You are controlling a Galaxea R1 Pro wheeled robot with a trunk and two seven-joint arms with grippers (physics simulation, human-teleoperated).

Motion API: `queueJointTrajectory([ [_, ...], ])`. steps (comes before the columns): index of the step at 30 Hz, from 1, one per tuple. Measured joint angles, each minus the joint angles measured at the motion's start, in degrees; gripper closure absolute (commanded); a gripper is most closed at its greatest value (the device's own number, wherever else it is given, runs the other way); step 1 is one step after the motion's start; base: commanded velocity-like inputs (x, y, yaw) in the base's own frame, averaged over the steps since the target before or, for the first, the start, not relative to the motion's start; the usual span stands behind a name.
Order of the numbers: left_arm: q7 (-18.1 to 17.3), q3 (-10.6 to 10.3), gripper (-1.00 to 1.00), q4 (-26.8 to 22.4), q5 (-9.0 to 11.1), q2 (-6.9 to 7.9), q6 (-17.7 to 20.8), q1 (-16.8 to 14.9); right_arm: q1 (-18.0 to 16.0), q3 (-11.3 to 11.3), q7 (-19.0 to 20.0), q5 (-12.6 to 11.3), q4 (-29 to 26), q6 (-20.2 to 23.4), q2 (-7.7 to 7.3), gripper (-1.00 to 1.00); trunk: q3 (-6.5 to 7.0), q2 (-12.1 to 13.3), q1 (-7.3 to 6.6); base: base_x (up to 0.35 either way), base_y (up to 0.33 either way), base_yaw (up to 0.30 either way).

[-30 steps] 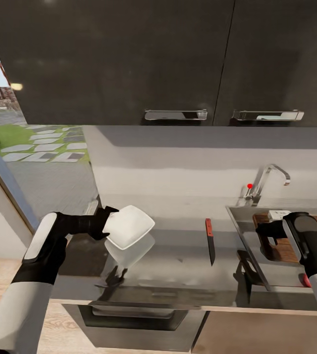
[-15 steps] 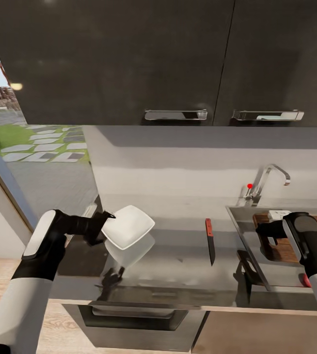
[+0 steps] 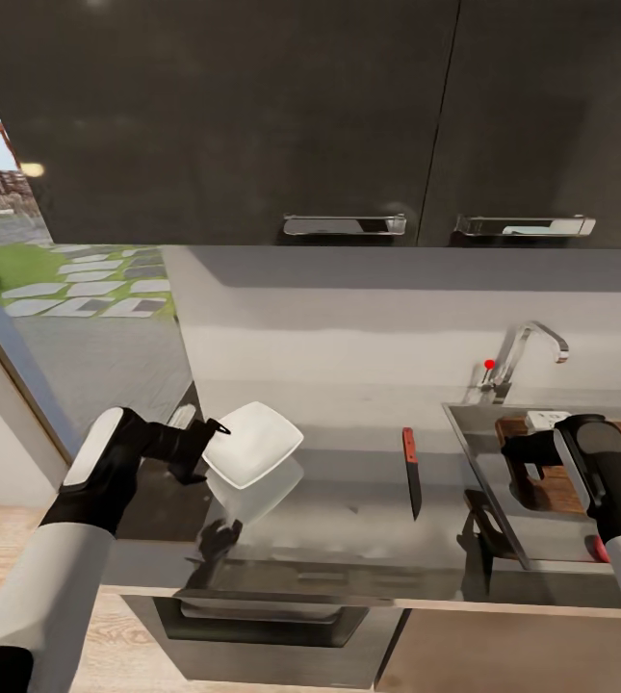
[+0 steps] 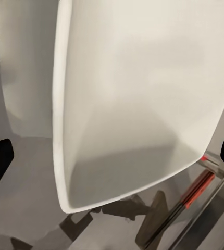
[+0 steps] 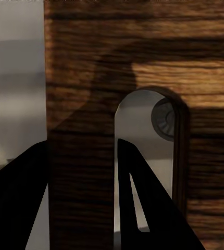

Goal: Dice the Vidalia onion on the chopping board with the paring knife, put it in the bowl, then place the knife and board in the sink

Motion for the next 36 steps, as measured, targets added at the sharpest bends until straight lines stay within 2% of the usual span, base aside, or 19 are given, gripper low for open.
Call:
queueJointTrajectory([
  [4, -0.06, -0.12, -1.00, 2.27, -0.37, -0.06, 0.00, -1.42, 0.01, 0.00, -0.01, 0.00, -0.09, 0.00, 0.00, 1.00, 0.00, 0.00, 0.00, 0.000, 0.000, 0.000],
  [6, -0.12, -0.14, -1.00, 2.59, -1.30, -0.11, -0.01, -1.71, 0.03, 0.00, -0.01, -0.01, -0.14, 0.00, 0.00, 1.00, 0.00, 0.00, 0.00, 0.000, 0.000, 0.000],
  [9, -0.92, -0.20, -1.00, 3.34, -3.87, -0.19, -0.33, -2.26, 0.05, 0.00, -0.01, -0.02, -0.23, 0.00, 0.00, 1.00, 0.00, 0.00, 0.00, 0.000, 0.000, 0.000],
  [11, -1.70, -0.23, -1.00, 5.03, -4.63, -0.21, -0.40, -2.93, 0.05, 0.00, -0.01, -0.01, -0.25, 0.01, 0.00, 1.00, 0.00, 0.00, 0.00, 0.000, 0.000, 0.000],
  [13, -1.98, -0.34, -1.00, 5.88, -4.92, -0.22, -0.43, -3.57, 0.05, 0.00, -0.01, -0.01, -0.28, 0.01, 0.00, 1.00, 0.00, 0.00, 0.00, 0.000, 0.000, 0.000],
  [17, -2.74, -2.38, -1.00, 7.61, -5.64, -0.26, -0.47, -4.34, 0.05, 0.00, -0.01, 0.00, -0.31, 0.04, 0.00, 1.00, 0.00, 0.00, 0.00, 0.000, 0.000, 0.000],
  [21, -6.66, -3.35, -1.00, 10.71, -6.03, -0.29, -0.44, -5.14, 0.06, 0.00, -0.01, 0.03, -0.35, 0.08, 0.00, 1.00, 0.00, 0.00, 0.00, 0.000, 0.000, 0.000],
  [28, -8.79, -3.54, -1.00, 13.52, -8.21, -0.57, -0.43, -5.65, 0.06, 0.00, -0.01, 0.03, -0.35, 0.09, 0.00, 1.00, 0.00, 0.00, 0.00, 0.000, 0.000, 0.000],
  [36, -10.42, -3.49, -1.00, 15.98, -8.78, -0.77, -0.44, -5.77, 0.05, 0.00, -0.01, -0.02, -0.35, 0.11, -0.06, 1.00, 0.00, 0.00, 0.00, 0.000, 0.000, 0.000],
])
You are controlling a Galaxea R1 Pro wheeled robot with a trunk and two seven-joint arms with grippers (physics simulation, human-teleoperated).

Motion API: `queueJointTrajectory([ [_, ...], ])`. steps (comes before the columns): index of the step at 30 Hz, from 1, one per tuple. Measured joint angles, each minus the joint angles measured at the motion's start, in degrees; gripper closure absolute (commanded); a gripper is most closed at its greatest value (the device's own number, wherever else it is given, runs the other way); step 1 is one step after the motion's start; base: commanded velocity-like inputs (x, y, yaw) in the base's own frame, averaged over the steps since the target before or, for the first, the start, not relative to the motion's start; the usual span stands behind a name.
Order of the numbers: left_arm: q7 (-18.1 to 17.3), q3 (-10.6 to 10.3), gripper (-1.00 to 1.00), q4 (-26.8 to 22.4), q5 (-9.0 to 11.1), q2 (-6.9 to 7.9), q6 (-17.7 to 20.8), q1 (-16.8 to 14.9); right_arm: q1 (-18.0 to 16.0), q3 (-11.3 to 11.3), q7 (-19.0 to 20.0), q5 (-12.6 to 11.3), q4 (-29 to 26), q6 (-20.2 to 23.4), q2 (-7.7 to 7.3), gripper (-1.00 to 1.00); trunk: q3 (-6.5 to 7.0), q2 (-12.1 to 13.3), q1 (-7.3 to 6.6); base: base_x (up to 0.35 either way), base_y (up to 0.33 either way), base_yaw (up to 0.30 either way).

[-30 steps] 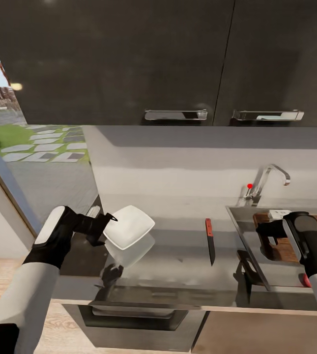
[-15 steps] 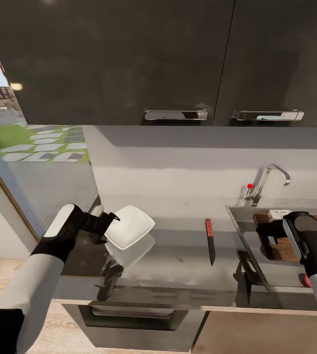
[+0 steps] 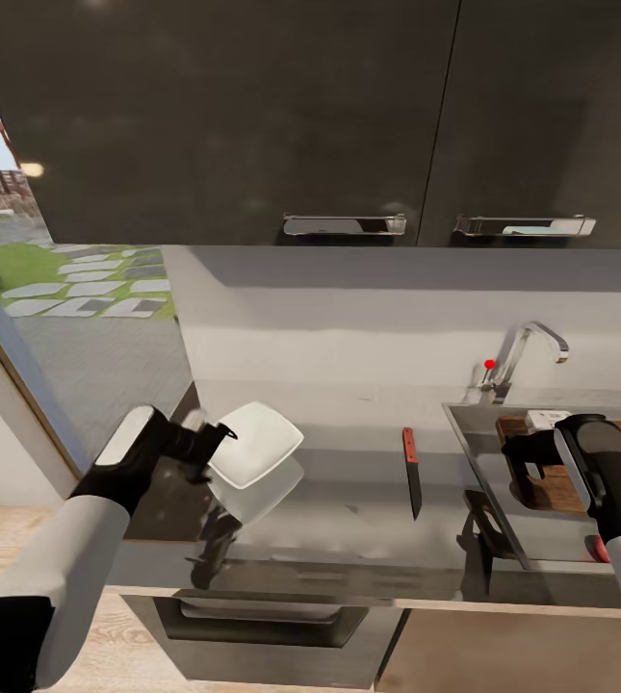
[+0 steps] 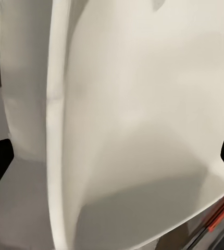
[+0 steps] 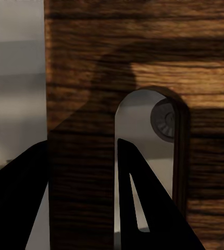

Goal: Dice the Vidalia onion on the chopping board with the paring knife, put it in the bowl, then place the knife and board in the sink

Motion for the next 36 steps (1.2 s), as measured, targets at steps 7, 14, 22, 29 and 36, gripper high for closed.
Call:
queueJointTrajectory([
  [7, -1.31, 0.03, -1.00, 1.60, -0.07, 0.05, -0.02, -0.32, -0.02, 0.00, 0.00, -0.01, -0.02, 0.04, 0.00, 1.00, 0.00, 0.00, 0.00, 0.000, 0.000, 0.000],
  [14, -1.54, -0.02, -1.00, 1.83, -0.20, 0.12, -0.06, -0.38, -0.01, -0.01, 0.01, 0.01, -0.09, 0.04, -0.03, 1.00, 0.00, 0.00, 0.00, 0.000, 0.000, 0.000],
  [22, -3.36, -0.03, 1.00, 1.91, -3.52, -0.05, -0.06, -0.38, 0.00, 0.00, 0.01, 0.00, -0.09, 0.03, -0.03, 1.00, 0.00, 0.00, 0.00, 0.000, 0.000, 0.000],
  [29, -4.83, -0.09, 1.00, 1.91, -3.88, -0.36, -0.03, -0.38, 0.00, -0.07, 0.00, -0.01, -0.09, 0.04, -0.06, 1.00, 0.00, 0.00, 0.00, 0.000, 0.000, 0.000],
  [36, -6.16, -0.10, 1.00, 1.92, -3.88, -0.30, 0.07, -0.33, 0.00, -0.09, 0.01, -0.04, -0.09, 0.04, -0.12, 1.00, 0.00, 0.00, 0.00, 0.000, 0.000, 0.000],
])
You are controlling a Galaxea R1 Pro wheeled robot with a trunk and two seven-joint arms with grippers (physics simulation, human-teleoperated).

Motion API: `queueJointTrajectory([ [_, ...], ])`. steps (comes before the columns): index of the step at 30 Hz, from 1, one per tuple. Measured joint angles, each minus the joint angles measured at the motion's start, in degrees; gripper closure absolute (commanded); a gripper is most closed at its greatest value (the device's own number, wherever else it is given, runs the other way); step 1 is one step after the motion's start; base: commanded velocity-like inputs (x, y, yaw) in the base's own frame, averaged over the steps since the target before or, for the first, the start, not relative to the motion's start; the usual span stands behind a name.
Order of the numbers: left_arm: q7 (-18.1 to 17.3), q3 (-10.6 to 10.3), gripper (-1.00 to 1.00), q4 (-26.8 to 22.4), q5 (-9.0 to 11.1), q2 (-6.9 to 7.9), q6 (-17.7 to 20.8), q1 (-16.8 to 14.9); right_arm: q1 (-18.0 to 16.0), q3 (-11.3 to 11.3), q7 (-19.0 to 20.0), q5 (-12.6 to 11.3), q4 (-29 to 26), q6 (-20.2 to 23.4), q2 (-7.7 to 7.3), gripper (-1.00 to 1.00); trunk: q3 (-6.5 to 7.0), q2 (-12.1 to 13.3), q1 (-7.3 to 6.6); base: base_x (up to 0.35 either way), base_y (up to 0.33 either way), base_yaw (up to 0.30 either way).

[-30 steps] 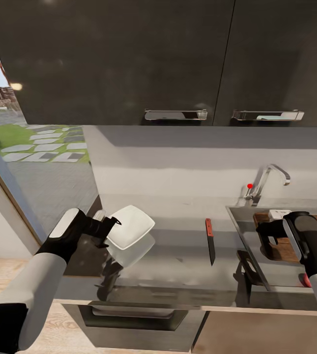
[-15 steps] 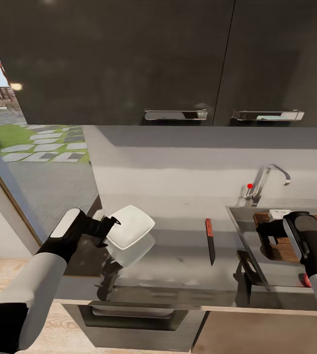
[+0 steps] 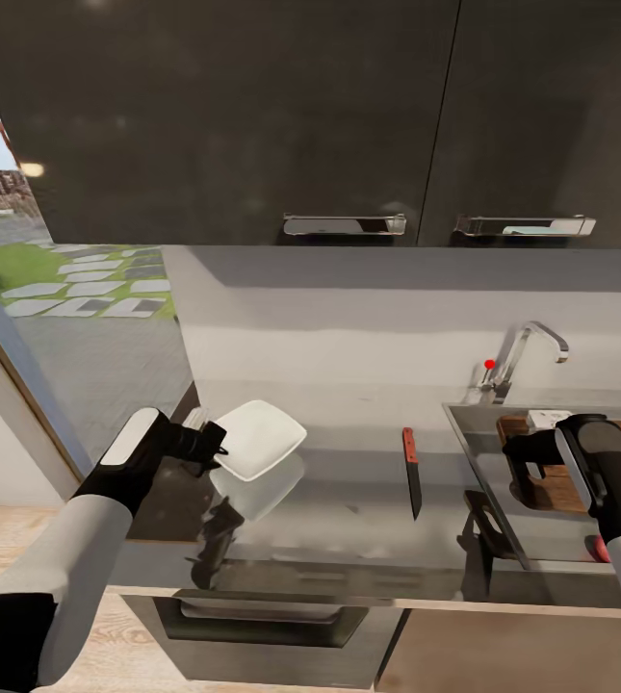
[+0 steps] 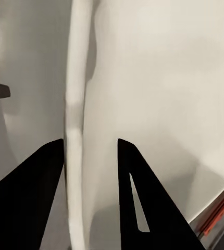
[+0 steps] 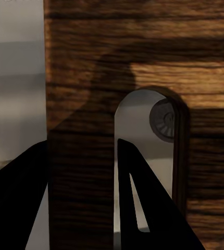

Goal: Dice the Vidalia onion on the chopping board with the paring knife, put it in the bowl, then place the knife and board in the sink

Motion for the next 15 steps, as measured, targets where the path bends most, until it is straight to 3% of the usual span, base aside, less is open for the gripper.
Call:
queueJointTrajectory([
  [10, -0.14, 0.25, 1.00, -1.86, 0.28, 0.05, 0.10, 0.30, 0.00, 0.04, 0.01, 0.00, 0.00, 0.00, 0.07, 1.00, 0.00, 0.00, 0.00, 0.000, 0.000, 0.000],
  [15, 0.28, 0.80, 1.00, -10.02, 0.67, 0.70, 0.11, 3.03, 0.00, 0.00, 0.02, 0.04, 0.00, 0.00, 0.01, 1.00, 0.00, -0.01, 0.00, 0.000, 0.000, 0.000],
])
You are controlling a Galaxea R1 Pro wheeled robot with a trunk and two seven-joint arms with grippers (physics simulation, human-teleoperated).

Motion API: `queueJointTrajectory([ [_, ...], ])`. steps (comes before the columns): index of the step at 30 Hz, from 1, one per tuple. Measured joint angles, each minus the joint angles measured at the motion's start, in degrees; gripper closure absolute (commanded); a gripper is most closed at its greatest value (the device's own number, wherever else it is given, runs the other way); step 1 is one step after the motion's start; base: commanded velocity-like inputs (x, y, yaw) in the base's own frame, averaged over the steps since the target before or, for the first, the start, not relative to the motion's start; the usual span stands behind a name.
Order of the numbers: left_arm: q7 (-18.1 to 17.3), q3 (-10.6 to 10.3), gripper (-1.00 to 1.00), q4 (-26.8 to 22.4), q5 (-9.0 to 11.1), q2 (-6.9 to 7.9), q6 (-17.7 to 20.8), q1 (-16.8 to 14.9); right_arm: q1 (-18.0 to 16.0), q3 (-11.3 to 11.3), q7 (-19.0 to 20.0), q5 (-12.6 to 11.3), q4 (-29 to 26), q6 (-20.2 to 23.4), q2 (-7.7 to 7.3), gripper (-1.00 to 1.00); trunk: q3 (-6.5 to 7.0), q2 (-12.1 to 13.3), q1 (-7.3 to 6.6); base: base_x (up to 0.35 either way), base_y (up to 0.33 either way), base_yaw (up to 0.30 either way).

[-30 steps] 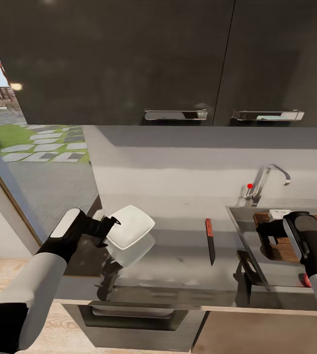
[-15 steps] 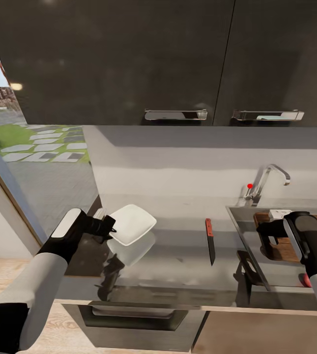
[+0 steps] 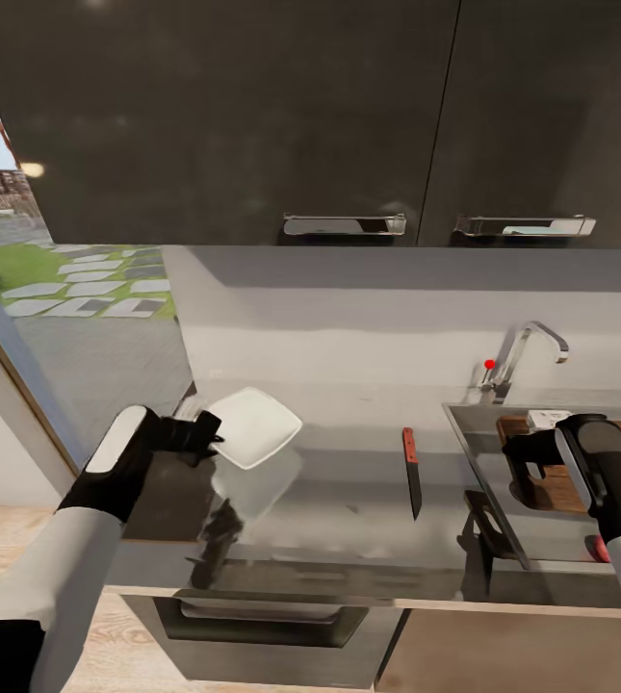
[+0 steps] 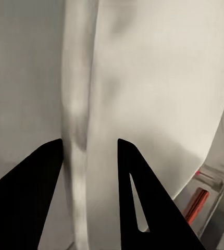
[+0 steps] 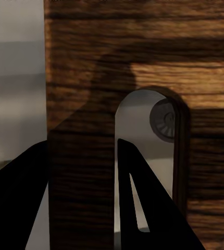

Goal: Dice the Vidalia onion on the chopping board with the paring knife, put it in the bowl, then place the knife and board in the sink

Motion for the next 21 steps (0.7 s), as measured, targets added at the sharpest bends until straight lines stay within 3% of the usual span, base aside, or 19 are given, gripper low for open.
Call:
queueJointTrajectory([
  [5, 0.18, 2.83, 1.00, -3.18, 0.05, 0.30, -0.06, 2.15, 0.00, 0.00, 0.06, -0.04, 0.00, 0.00, -0.01, 1.00, 0.00, 0.01, 0.00, 0.000, 0.000, 0.000],
  [10, 0.20, 4.32, 1.00, -3.74, 0.03, 0.33, -0.05, 3.24, 0.00, 0.00, 0.05, -0.03, 0.00, 0.00, -0.01, 1.00, 0.00, 0.01, 0.00, 0.000, 0.000, 0.000],
  [17, 0.20, 15.29, 1.00, -10.59, -0.48, -0.07, -0.32, 8.47, 0.00, 0.00, 0.02, -0.02, 0.00, 0.00, -0.01, 1.00, 0.00, 0.00, 0.00, 0.000, 0.000, 0.000],
  [21, -0.24, 17.87, 1.00, -12.09, -0.16, -0.19, -0.34, 9.68, 0.00, 0.00, 0.01, 0.03, 0.00, 0.00, -0.01, 1.00, 0.00, 0.01, 0.00, 0.000, 0.000, 0.000],
])
